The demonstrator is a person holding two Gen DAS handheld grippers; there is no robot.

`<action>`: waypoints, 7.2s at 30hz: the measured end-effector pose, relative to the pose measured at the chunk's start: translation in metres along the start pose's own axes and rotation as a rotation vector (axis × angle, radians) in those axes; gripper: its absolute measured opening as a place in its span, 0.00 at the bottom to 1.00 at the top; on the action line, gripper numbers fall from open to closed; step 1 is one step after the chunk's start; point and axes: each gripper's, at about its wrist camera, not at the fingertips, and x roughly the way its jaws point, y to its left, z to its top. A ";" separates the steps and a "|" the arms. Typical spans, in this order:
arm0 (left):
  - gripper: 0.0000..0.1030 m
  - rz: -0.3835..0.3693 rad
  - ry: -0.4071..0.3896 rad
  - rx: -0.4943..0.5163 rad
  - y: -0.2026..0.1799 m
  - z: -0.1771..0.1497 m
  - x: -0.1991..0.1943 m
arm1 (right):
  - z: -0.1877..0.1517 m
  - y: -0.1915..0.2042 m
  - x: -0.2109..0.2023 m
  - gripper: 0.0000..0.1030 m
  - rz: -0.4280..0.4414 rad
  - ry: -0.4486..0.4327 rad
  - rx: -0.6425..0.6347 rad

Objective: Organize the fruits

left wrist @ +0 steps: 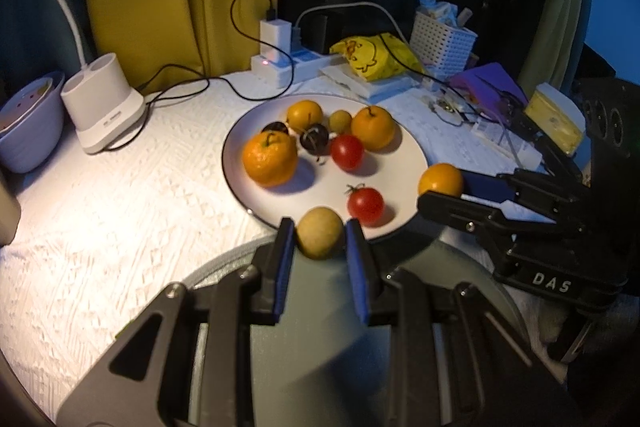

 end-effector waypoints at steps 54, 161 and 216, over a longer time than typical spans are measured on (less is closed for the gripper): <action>0.29 -0.001 -0.093 -0.032 0.013 -0.004 -0.056 | 0.005 0.023 -0.031 0.41 -0.068 -0.028 -0.013; 0.87 0.109 -0.478 0.018 -0.019 -0.042 -0.259 | -0.002 0.109 -0.217 0.61 -0.172 -0.348 -0.080; 0.87 0.103 -0.459 0.004 -0.012 -0.037 -0.239 | 0.004 0.100 -0.193 0.61 -0.171 -0.321 -0.076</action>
